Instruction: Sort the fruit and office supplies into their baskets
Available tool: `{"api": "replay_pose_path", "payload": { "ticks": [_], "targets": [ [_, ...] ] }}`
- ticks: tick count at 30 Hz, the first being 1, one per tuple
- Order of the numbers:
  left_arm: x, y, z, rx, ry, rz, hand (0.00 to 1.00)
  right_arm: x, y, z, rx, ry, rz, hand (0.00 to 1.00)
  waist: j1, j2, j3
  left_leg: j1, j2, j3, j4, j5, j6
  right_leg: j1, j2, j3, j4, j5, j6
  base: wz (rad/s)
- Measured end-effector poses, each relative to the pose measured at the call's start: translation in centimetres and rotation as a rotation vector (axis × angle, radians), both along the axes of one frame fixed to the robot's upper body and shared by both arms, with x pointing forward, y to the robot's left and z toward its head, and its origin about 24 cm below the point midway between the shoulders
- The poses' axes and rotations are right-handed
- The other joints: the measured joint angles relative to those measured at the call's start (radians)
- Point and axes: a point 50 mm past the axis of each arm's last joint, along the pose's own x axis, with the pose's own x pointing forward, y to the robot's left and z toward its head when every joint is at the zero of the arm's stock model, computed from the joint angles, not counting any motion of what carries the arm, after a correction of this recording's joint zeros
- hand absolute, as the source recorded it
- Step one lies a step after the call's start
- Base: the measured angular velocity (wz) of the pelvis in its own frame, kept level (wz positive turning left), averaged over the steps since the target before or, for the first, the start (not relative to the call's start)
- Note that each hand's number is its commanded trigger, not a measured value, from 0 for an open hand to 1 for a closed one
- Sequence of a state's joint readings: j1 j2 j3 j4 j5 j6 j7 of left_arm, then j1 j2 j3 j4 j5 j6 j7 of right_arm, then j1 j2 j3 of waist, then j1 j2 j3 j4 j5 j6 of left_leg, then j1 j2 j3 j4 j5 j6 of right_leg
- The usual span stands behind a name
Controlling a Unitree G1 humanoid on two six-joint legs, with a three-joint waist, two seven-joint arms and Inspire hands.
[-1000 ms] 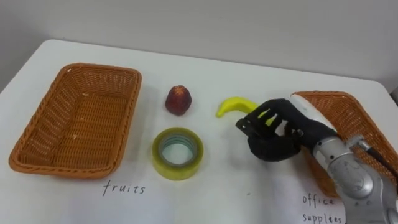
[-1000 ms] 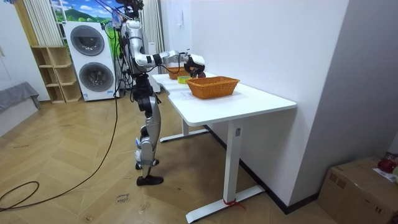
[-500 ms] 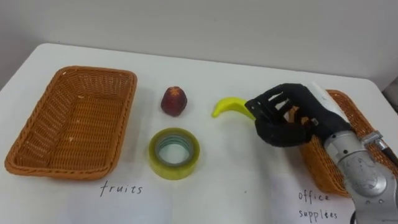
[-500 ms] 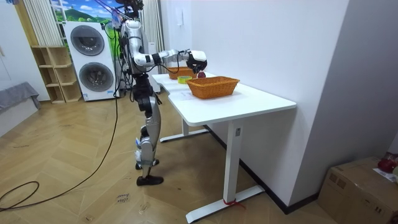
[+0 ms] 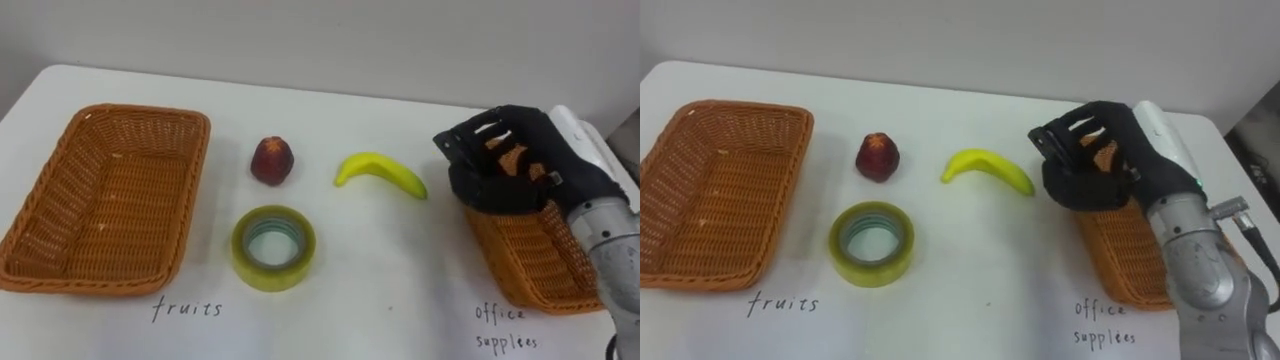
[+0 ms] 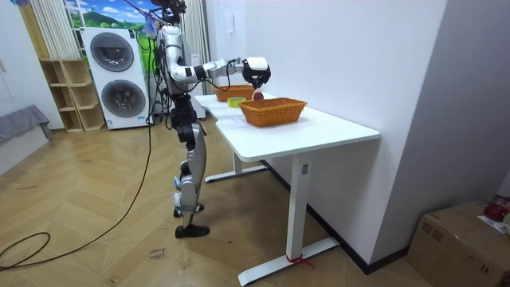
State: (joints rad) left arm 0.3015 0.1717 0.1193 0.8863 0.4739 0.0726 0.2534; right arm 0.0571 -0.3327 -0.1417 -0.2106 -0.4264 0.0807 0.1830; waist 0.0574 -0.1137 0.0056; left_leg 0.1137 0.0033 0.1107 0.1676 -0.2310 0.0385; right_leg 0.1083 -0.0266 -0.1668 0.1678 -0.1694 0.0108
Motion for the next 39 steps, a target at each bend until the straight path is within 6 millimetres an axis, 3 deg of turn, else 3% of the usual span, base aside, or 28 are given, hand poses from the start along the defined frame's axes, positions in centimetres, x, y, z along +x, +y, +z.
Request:
{"api": "replay_pose_path", "payload": {
  "ticks": [11, 17, 22, 39],
  "targets": [
    [-0.3, -0.1, -0.1, -0.006, 0.009, 0.001, 0.00, 0.0, -0.1, 0.2, 0.019, -0.044, -0.014, 1.00, -0.008, -0.001, 0.0008, 0.004, 0.000, -0.002, 0.002, 0.000, 0.000, 0.008, 0.000, -0.004, 0.000, 0.000, 0.000, 0.00],
    [-0.5, -0.1, -0.1, -0.005, 0.013, 0.002, 0.00, 0.0, -1.0, -1.4, 0.034, -0.016, -0.074, 1.00, -0.016, 0.004, 0.0018, 0.004, 0.000, -0.005, 0.001, 0.000, 0.000, 0.011, 0.000, -0.004, -0.001, 0.000, 0.000, 0.01],
    [-0.7, 0.0, -0.2, -0.004, 0.019, 0.003, 0.00, -0.1, -1.8, -1.8, 0.040, -0.010, -0.118, 1.00, -0.032, 0.013, -0.0033, 0.006, 0.000, -0.004, 0.002, 0.000, 0.000, 0.010, 0.000, -0.003, -0.001, 0.000, 0.000, 0.00],
    [-0.9, 0.4, 0.1, 0.031, -0.002, 0.027, 0.00, -0.5, -2.8, -2.5, 0.038, 0.002, -0.181, 1.00, -0.059, 0.018, -0.0063, 0.012, 0.000, -0.002, 0.000, 0.000, 0.000, 0.013, 0.001, -0.002, 0.001, 0.000, 0.000, 0.00]
  ]
}}
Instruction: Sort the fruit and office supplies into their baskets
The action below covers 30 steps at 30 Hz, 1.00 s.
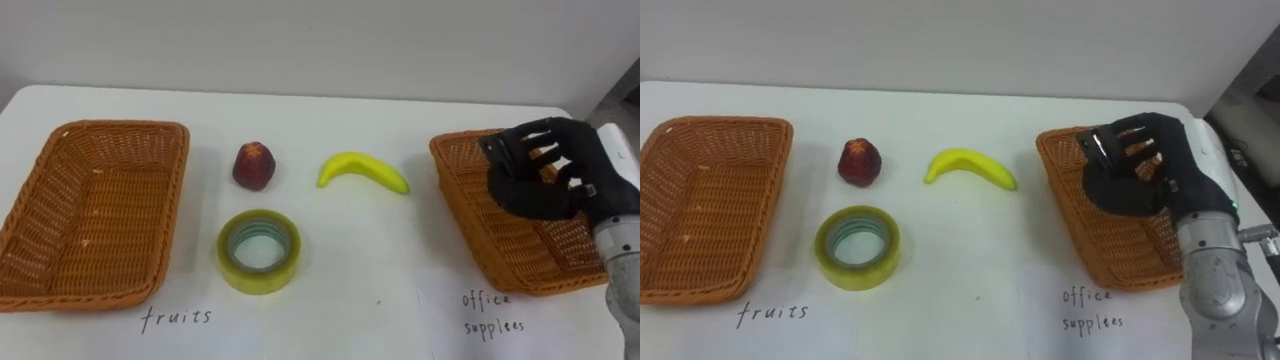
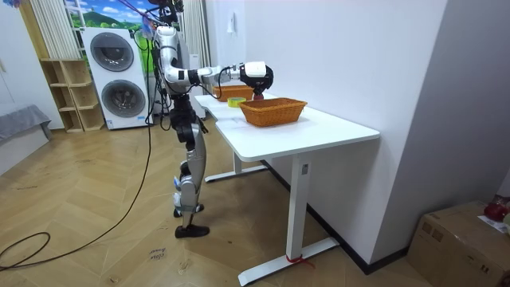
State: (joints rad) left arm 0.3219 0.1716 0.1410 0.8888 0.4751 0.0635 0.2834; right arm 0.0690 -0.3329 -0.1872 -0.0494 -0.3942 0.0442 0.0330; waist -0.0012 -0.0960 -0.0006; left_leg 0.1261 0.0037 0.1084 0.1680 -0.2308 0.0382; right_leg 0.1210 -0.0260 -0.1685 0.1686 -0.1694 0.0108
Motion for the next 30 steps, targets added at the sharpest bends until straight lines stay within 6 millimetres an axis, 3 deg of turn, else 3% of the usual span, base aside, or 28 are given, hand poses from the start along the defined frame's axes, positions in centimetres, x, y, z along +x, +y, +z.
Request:
{"api": "replay_pose_path", "payload": {
  "ticks": [11, 21, 30],
  "targets": [
    [-0.1, 0.1, 0.0, 0.001, 0.001, 0.005, 0.00, -0.1, -0.2, -0.5, 0.006, 0.023, -0.010, 1.00, 0.002, 0.000, -0.0038, 0.001, 0.000, 0.000, -0.001, 0.000, 0.000, 0.000, 0.000, 0.000, 0.000, 0.000, 0.000, 0.00],
    [-0.2, 0.1, -0.1, -0.001, 0.022, 0.012, 0.00, -0.6, -1.6, -3.1, 0.022, 0.157, -0.063, 1.00, 0.003, -0.023, -0.0047, -0.001, 0.000, 0.000, -0.002, 0.000, 0.000, -0.002, 0.000, 0.001, 0.000, 0.000, 0.000, 0.00],
    [0.0, 0.1, 0.0, -0.001, 0.015, 0.010, 0.00, -0.8, -1.8, -3.7, 0.026, 0.201, -0.072, 1.00, 0.004, -0.020, -0.0033, -0.001, 0.000, 0.000, -0.002, 0.000, 0.000, -0.002, 0.000, 0.001, 0.000, 0.000, 0.000, 0.00]
  ]
}}
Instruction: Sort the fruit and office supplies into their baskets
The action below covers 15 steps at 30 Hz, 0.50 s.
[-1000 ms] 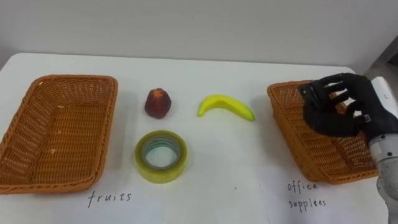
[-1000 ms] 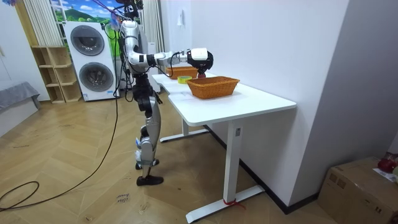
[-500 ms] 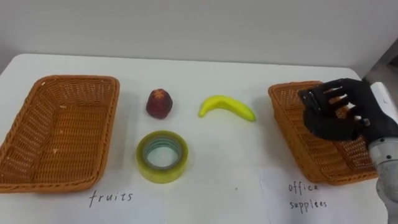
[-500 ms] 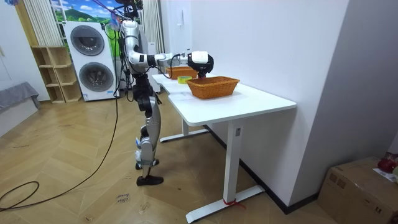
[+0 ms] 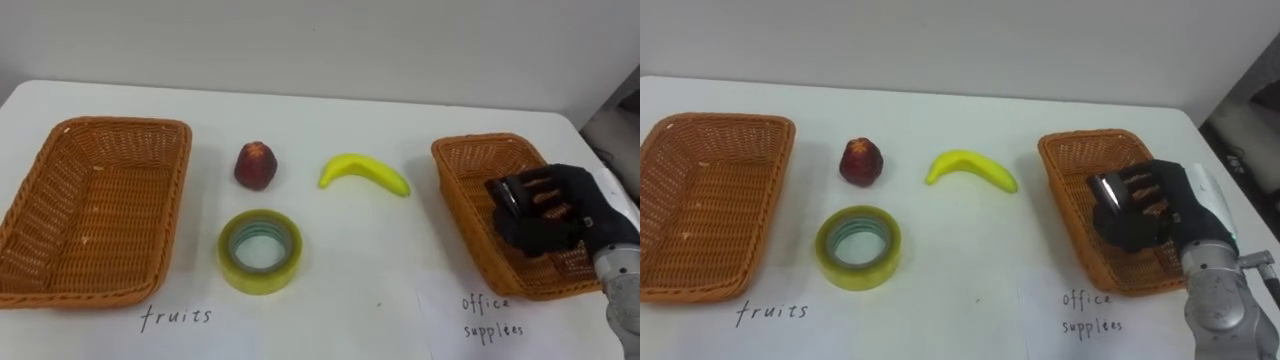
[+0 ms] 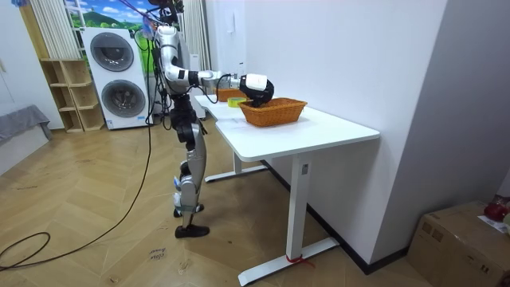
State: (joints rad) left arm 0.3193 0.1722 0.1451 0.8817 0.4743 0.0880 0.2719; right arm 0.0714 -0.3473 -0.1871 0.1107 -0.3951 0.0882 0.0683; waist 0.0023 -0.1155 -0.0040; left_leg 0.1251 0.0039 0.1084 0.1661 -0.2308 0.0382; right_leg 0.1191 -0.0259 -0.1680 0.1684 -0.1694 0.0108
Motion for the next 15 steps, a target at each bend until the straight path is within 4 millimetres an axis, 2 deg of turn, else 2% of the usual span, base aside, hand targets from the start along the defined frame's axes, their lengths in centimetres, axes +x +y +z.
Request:
{"api": "replay_pose_path", "payload": {
  "ticks": [13, 14, 15],
  "targets": [
    [-0.12, 0.13, 0.01, 0.002, 0.008, 0.011, 0.00, 0.00, 0.07, -0.08, 0.003, 0.017, 0.015, 1.00, 0.001, -0.003, -0.0011, 0.000, 0.000, 0.001, 0.000, 0.000, 0.000, -0.001, 0.000, 0.003, 0.000, 0.000, 0.000, 0.00],
    [-0.17, 0.17, 0.01, 0.004, 0.012, 0.013, 0.00, 0.00, 0.07, -0.08, 0.004, 0.017, 0.015, 0.82, 0.001, -0.003, -0.0011, 0.000, 0.000, 0.001, 0.000, 0.000, 0.000, -0.001, 0.000, 0.002, 0.000, 0.000, 0.000, 0.00],
    [-0.16, 0.17, 0.01, 0.004, 0.012, 0.014, 0.00, 0.00, 0.07, -0.08, 0.004, 0.017, 0.015, 0.72, 0.001, -0.004, -0.0014, 0.000, 0.000, 0.001, 0.000, 0.000, 0.000, -0.001, 0.000, 0.002, 0.000, 0.000, 0.000, 0.00]
  ]
}}
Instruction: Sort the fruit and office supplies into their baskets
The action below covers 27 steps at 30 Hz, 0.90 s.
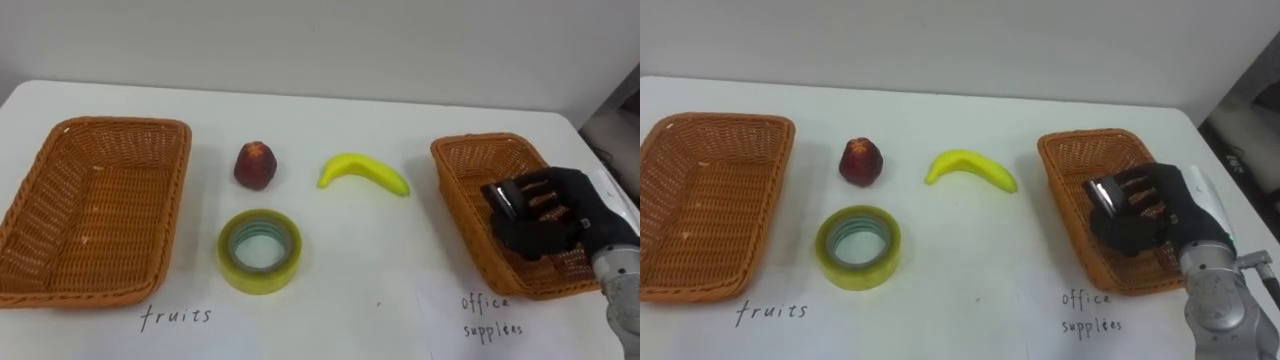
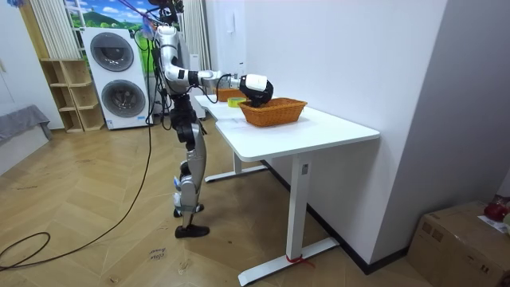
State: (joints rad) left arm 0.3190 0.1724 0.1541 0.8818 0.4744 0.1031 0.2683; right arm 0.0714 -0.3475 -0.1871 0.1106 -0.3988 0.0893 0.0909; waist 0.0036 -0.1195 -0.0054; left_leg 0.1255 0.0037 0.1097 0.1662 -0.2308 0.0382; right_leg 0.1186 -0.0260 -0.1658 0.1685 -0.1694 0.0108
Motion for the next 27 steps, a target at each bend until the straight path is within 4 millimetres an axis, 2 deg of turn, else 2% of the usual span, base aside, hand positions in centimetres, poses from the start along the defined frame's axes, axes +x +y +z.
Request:
{"api": "replay_pose_path", "payload": {
  "ticks": [1, 2, 14, 27],
  "targets": [
    [-0.01, 0.01, 0.00, 0.000, 0.000, 0.000, 0.00, 0.00, 0.00, 0.00, 0.000, 0.000, 0.000, 0.33, 0.000, 0.000, 0.0000, 0.000, 0.000, 0.000, 0.000, 0.000, 0.000, 0.000, 0.000, 0.000, 0.000, 0.000, 0.000, 0.00],
    [-0.01, 0.01, 0.00, 0.000, 0.000, 0.000, 0.00, 0.00, 0.00, 0.00, -0.001, 0.000, 0.000, 0.00, 0.001, 0.000, 0.0000, 0.000, 0.000, 0.000, 0.000, 0.000, 0.000, 0.000, 0.000, 0.000, 0.000, 0.000, 0.000, 0.00],
    [0.27, 0.03, 0.04, 0.006, -0.009, -0.001, 0.00, 0.00, -0.08, 0.06, -0.004, -0.002, -0.001, 0.00, -0.002, 0.007, 0.0034, 0.001, 0.000, 0.000, 0.000, 0.000, 0.000, 0.000, 0.000, 0.000, 0.000, 0.000, 0.000, 0.00],
    [0.65, 0.05, 0.13, 0.014, -0.023, -0.004, 0.00, 0.00, -0.09, 0.08, -0.023, 0.002, 0.001, 0.00, -0.001, 0.005, 0.0021, 0.001, 0.000, 0.001, 0.000, 0.000, 0.000, 0.001, 0.000, -0.001, 0.000, 0.000, 0.000, 0.00]
  ]
}}
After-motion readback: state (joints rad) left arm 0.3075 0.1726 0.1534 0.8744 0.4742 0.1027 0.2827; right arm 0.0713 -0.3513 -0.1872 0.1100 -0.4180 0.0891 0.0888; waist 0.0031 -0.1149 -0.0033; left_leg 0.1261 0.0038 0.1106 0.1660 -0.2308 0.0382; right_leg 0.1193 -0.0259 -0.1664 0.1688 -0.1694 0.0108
